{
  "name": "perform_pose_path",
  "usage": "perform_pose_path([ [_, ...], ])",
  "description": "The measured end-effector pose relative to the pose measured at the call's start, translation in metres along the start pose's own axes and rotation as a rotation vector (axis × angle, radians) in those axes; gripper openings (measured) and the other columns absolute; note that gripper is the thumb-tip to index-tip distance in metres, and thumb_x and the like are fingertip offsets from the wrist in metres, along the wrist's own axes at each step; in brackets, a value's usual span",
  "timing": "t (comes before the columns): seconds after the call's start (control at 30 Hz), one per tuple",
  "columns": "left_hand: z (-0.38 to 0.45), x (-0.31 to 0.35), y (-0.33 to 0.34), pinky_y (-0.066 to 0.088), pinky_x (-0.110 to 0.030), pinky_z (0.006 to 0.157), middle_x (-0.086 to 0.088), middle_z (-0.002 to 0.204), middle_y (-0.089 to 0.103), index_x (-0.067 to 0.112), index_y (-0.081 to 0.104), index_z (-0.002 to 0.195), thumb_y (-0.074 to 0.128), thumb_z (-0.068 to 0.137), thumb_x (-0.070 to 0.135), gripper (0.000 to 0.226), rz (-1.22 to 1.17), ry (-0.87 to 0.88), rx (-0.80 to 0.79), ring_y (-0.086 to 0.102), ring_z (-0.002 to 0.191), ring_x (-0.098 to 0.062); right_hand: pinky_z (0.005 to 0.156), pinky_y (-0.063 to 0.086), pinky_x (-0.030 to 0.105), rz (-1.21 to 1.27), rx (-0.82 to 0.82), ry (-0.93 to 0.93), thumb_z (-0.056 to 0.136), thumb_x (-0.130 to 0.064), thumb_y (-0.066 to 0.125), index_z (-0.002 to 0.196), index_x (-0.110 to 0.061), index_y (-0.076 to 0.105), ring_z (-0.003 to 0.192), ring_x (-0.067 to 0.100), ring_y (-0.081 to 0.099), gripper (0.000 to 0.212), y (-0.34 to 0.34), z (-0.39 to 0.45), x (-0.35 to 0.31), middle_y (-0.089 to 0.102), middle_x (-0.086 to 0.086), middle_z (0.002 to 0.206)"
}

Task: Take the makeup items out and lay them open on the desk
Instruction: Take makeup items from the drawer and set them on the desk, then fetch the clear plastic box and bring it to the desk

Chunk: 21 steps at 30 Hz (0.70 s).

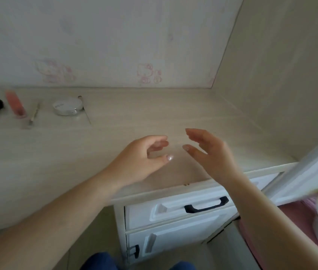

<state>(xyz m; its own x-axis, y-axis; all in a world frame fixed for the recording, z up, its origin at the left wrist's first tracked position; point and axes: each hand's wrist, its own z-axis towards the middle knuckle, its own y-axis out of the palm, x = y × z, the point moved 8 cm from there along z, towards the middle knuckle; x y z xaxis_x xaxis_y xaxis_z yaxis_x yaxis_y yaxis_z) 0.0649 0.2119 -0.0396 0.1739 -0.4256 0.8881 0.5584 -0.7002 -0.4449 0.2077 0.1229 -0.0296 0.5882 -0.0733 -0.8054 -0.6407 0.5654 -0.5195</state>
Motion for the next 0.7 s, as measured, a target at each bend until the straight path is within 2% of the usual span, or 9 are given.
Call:
perform_pose_path([
  [0.07, 0.016, -0.005, -0.016, 0.039, -0.018, 0.104, 0.008, 0.125, 0.06, 0.02, 0.054, 0.126, 0.067, 0.084, 0.015, 0.044, -0.11, -0.017, 0.044, 0.055, 0.116, 0.002, 0.094, 0.043, 0.015, 0.056, -0.044, -0.016, 0.082, -0.02, 0.069, 0.102, -0.051, 0.056, 0.107, -0.003, 0.059, 0.039, 0.008, 0.023, -0.001, 0.062, -0.02, 0.112],
  [0.13, 0.037, -0.01, -0.034, 0.04, -0.013, 0.101, 0.012, 0.121, 0.062, 0.028, 0.057, 0.116, 0.07, 0.082, 0.014, 0.039, -0.164, -0.007, 0.066, 0.056, 0.113, 0.006, 0.094, 0.043, 0.013, 0.118, -0.074, -0.033, 0.081, -0.016, 0.07, 0.102, -0.051, 0.059, 0.108, -0.003, 0.06, 0.042, 0.013, 0.049, -0.001, 0.064, -0.02, 0.111],
  [0.2, 0.055, -0.019, -0.052, 0.041, -0.012, 0.099, 0.018, 0.117, 0.064, 0.036, 0.057, 0.108, 0.075, 0.073, 0.03, 0.04, -0.213, -0.029, 0.089, 0.057, 0.112, 0.006, 0.095, 0.046, 0.021, 0.179, -0.125, -0.024, 0.078, -0.018, 0.072, 0.097, -0.053, 0.064, 0.108, -0.001, 0.061, 0.041, 0.018, 0.076, 0.003, 0.067, -0.022, 0.109],
  [0.27, 0.07, -0.029, -0.07, 0.043, -0.012, 0.097, 0.024, 0.115, 0.064, 0.039, 0.058, 0.107, 0.07, 0.062, 0.043, 0.047, -0.231, -0.076, 0.126, 0.057, 0.112, 0.006, 0.093, 0.047, 0.024, 0.214, -0.17, 0.017, 0.077, -0.017, 0.072, 0.094, -0.053, 0.065, 0.107, -0.003, 0.061, 0.04, 0.023, 0.102, 0.005, 0.067, -0.026, 0.107],
  [0.37, 0.078, -0.037, -0.081, 0.043, -0.01, 0.095, 0.027, 0.111, 0.064, 0.039, 0.056, 0.108, 0.068, 0.066, 0.034, 0.044, -0.249, -0.177, 0.155, 0.058, 0.11, 0.007, 0.092, 0.048, 0.022, 0.215, -0.216, 0.075, 0.081, -0.01, 0.07, 0.098, -0.045, 0.063, 0.106, -0.003, 0.061, 0.039, 0.03, 0.126, -0.004, 0.066, -0.022, 0.11],
  [0.47, 0.088, -0.02, -0.097, 0.045, -0.013, 0.094, 0.02, 0.113, 0.064, 0.039, 0.055, 0.108, 0.069, 0.065, 0.036, 0.046, -0.276, -0.266, 0.148, 0.058, 0.109, 0.007, 0.096, 0.049, 0.03, 0.214, -0.313, 0.14, 0.082, -0.011, 0.069, 0.101, -0.043, 0.062, 0.108, -0.002, 0.061, 0.037, 0.031, 0.153, -0.031, 0.065, -0.019, 0.113],
  [0.57, 0.091, 0.0, -0.117, 0.047, -0.012, 0.091, 0.014, 0.115, 0.062, 0.027, 0.056, 0.118, 0.077, 0.072, 0.031, 0.051, -0.321, -0.341, 0.147, 0.057, 0.109, 0.007, 0.097, 0.049, 0.033, 0.193, -0.373, 0.159, 0.082, -0.013, 0.07, 0.102, -0.045, 0.061, 0.108, -0.003, 0.06, 0.038, 0.033, 0.168, -0.06, 0.064, -0.02, 0.114],
  [0.63, 0.089, 0.017, -0.134, 0.047, -0.009, 0.086, 0.012, 0.114, 0.063, 0.017, 0.055, 0.124, 0.072, 0.079, 0.018, 0.048, -0.321, -0.362, 0.205, 0.058, 0.105, 0.01, 0.097, 0.049, 0.03, 0.214, -0.395, 0.189, 0.082, -0.012, 0.069, 0.101, -0.045, 0.06, 0.105, -0.005, 0.061, 0.039, 0.032, 0.172, -0.079, 0.064, -0.02, 0.113],
  [0.7, 0.084, 0.034, -0.154, 0.047, -0.006, 0.082, 0.013, 0.114, 0.063, 0.018, 0.056, 0.123, 0.067, 0.083, 0.011, 0.043, -0.304, -0.371, 0.28, 0.057, 0.105, 0.011, 0.092, 0.05, 0.021, 0.245, -0.428, 0.206, 0.083, -0.01, 0.069, 0.102, -0.042, 0.06, 0.103, -0.008, 0.061, 0.038, 0.033, 0.174, -0.1, 0.065, -0.015, 0.116],
])
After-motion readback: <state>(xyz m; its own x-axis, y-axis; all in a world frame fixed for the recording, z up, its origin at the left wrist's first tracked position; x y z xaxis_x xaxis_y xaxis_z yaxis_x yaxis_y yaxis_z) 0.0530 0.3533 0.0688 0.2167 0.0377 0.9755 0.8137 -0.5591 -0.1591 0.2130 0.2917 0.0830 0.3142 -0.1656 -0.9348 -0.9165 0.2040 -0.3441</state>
